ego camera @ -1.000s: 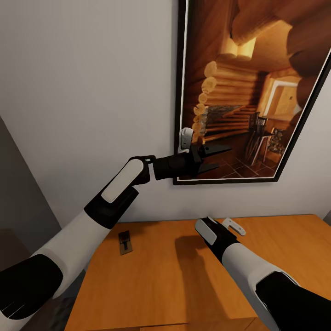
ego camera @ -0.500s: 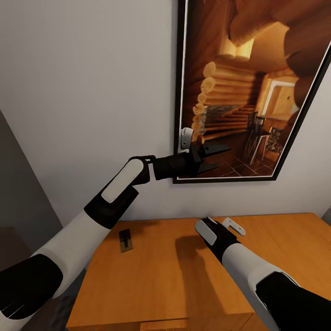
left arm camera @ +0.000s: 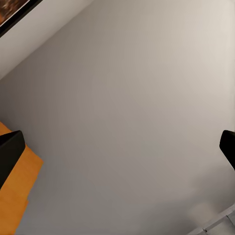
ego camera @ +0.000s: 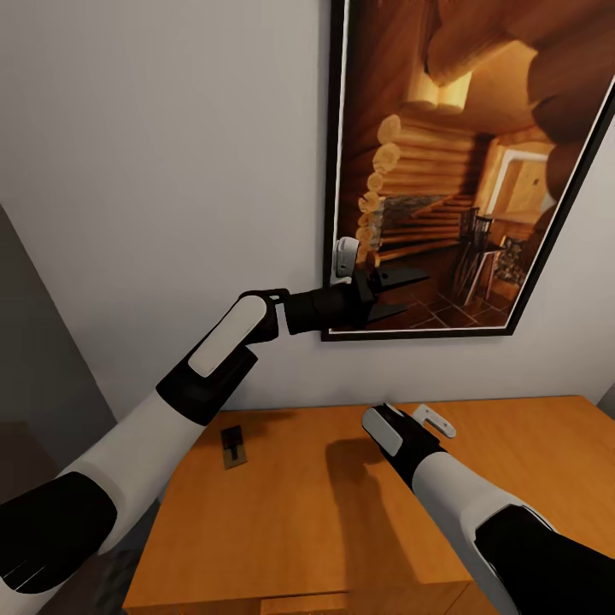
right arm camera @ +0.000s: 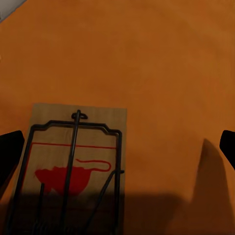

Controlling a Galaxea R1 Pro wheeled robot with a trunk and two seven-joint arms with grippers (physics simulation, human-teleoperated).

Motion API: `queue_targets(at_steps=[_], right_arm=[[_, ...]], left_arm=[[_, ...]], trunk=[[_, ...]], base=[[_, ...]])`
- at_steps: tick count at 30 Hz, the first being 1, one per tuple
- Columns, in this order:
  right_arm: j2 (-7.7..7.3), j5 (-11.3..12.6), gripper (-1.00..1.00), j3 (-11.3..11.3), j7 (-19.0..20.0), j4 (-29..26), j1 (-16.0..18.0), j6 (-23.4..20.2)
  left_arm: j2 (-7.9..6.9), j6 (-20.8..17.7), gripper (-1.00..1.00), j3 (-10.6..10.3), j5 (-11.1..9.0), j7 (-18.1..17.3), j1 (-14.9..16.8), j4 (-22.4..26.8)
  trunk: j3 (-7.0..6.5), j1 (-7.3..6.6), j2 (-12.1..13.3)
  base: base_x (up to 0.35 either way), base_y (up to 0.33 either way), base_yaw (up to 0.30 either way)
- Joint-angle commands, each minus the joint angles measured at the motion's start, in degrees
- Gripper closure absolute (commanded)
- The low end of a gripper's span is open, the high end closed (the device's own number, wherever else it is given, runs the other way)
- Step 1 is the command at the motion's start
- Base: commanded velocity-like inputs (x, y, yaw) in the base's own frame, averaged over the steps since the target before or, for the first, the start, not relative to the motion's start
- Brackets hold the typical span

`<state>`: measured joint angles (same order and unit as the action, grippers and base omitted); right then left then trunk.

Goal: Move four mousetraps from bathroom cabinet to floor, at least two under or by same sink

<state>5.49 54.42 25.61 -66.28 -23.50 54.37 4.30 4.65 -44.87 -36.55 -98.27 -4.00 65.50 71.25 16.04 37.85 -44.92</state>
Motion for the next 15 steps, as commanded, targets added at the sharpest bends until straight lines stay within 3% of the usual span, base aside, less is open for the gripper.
queue_targets(at_steps=[1,8,9,15], right_arm=[[-0.04,1.12,-1.0,0.23,-0.16,0.04,0.04,0.44],[-0.01,1.13,-1.0,0.23,-0.16,0.07,0.04,0.47],[0.01,1.13,1.0,0.23,-0.16,0.08,0.04,0.48],[0.15,1.07,1.0,0.23,-0.16,0.08,0.04,0.53]], left_arm=[[0.01,-0.13,-1.0,-0.01,0.18,-0.31,0.05,-0.06],[0.01,-0.13,-1.0,-0.01,0.18,-0.31,0.05,-0.06],[0.01,-0.13,-1.0,-0.01,0.18,-0.31,0.05,-0.06],[0.01,-0.13,-1.0,-0.01,0.18,-0.31,0.05,-0.06]], trunk=[[0.09,0.02,-0.06],[0.09,0.02,-0.06],[0.09,0.02,-0.06],[0.09,0.02,-0.06]], base=[[0.0,0.0,0.0],[0.0,0.0,0.0],[0.0,0.0,0.0],[0.0,0.0,0.0]])
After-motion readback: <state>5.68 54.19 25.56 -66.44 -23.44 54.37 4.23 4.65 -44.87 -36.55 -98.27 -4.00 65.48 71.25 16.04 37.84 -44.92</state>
